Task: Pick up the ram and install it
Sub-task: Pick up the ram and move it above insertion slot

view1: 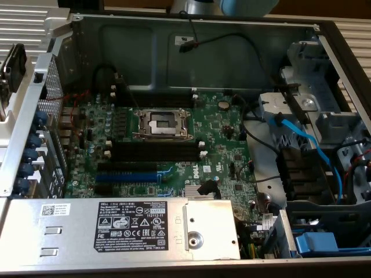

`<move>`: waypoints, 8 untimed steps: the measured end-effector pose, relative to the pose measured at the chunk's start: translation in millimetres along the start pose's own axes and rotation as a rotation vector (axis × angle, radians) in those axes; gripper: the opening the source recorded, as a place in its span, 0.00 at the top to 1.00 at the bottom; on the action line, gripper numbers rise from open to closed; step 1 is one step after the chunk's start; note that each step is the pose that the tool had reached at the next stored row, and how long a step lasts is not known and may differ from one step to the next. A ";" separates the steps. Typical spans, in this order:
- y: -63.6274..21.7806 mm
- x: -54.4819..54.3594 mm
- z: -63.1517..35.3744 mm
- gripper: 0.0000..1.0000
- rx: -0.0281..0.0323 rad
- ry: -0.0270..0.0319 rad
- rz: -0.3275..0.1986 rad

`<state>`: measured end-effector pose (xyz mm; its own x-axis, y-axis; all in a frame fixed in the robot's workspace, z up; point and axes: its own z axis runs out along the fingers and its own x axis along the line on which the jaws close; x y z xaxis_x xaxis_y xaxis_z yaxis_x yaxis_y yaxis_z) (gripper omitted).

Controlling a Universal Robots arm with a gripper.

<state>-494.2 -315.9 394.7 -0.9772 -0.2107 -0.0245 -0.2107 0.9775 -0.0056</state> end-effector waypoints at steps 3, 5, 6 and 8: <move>0.0 0.0 0.0 0.90 -0.0014 -0.0001 -0.054; 0.0 0.0 0.0 0.90 -0.0023 -0.0001 -0.090; 0.0 0.0 0.0 0.90 -0.0028 -0.0001 -0.109; 0.0 0.0 0.0 0.90 -0.0037 -0.0002 -0.145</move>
<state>-494.2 -315.9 394.7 -0.9364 -0.3502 -0.0239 -0.3501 0.9367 -0.0054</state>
